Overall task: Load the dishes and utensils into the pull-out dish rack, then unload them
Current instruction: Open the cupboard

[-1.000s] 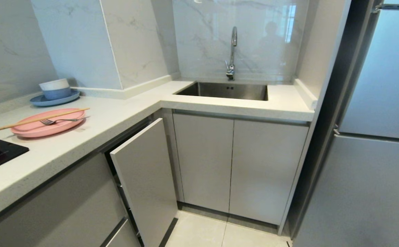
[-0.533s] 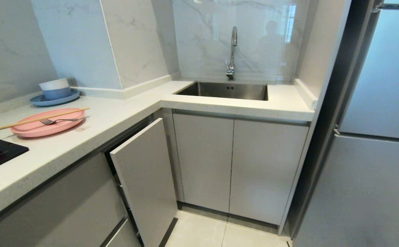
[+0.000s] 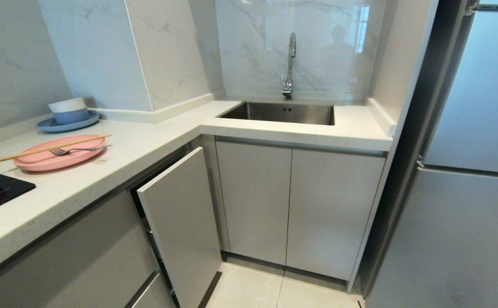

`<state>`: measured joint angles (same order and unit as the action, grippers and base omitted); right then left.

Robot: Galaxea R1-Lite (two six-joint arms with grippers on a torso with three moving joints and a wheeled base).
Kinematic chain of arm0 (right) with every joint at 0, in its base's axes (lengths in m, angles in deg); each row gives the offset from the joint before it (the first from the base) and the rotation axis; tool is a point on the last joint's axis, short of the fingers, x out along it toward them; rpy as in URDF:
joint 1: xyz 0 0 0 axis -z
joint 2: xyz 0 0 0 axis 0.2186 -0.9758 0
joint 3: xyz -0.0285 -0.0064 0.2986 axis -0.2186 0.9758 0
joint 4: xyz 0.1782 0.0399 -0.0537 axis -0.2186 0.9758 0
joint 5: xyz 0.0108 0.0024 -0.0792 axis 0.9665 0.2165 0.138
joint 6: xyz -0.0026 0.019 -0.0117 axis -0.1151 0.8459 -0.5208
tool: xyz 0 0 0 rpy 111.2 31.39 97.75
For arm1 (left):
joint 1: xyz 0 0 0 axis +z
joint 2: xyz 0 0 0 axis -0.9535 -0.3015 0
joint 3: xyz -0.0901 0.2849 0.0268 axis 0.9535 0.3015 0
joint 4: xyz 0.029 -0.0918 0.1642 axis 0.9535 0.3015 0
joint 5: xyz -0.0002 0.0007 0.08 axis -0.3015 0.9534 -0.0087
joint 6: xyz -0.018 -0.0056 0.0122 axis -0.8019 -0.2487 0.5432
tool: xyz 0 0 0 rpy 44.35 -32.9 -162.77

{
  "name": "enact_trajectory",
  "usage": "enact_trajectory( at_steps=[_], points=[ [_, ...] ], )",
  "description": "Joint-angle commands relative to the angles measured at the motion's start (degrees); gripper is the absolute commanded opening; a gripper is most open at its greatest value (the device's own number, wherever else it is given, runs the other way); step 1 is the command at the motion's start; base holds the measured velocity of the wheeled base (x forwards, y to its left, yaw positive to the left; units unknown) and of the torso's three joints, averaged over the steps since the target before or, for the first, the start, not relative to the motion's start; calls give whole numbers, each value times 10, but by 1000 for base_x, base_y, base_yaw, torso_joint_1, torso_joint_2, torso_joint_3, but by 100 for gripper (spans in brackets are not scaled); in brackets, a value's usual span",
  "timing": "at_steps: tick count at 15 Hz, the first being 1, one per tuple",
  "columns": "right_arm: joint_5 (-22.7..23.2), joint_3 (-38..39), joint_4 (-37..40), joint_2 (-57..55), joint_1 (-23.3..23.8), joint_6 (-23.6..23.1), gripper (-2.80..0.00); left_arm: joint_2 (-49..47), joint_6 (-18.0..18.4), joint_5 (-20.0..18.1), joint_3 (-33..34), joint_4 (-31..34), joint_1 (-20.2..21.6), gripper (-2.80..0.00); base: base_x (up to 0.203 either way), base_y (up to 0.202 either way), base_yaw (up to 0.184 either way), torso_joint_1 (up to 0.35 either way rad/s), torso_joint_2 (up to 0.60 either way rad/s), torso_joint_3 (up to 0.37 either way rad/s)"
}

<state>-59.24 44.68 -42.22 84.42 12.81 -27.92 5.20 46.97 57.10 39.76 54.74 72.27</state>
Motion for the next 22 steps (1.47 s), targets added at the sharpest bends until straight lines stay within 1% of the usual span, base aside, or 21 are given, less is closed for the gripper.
enact_trajectory(
  at_steps=[1,3,5,6,10,12,13,14,16,20,22],
  points=[
    [0,1,0,0,0,0,-280,0,1,0,-41,5,0,-280,0,0,0,0,0,0],
    [0,1,0,0,0,1,-280,-9,8,-2,-151,35,0,-280,0,0,0,0,0,0],
    [0,1,0,0,0,0,-280,-43,26,-8,-275,71,0,-280,0,0,0,0,0,0],
    [0,1,0,0,0,1,-280,-77,34,-10,-345,85,-2,-280,0,0,0,0,0,0],
    [0,1,0,0,0,0,-280,-265,90,-12,-562,127,-5,-280,0,0,0,0,0,0],
    [0,1,0,0,0,0,-280,-358,115,-13,-645,177,-5,-280,0,0,0,0,0,0],
    [0,1,0,0,0,0,-280,-401,122,-13,-678,206,-5,-280,0,0,0,0,0,0],
    [0,1,0,0,0,1,-280,-447,124,-13,-709,237,-5,-280,0,0,0,0,0,0],
    [0,1,0,0,0,1,-280,-537,117,-17,-782,307,-5,-280,0,0,0,0,0,0],
    [0,1,0,0,0,0,-280,-714,99,-62,-948,468,-14,-280,0,0,0,0,0,0],
    [0,1,0,0,0,0,-280,-791,97,-73,-1016,549,-32,-280,0,0,0,0,0,0]
  ],
)
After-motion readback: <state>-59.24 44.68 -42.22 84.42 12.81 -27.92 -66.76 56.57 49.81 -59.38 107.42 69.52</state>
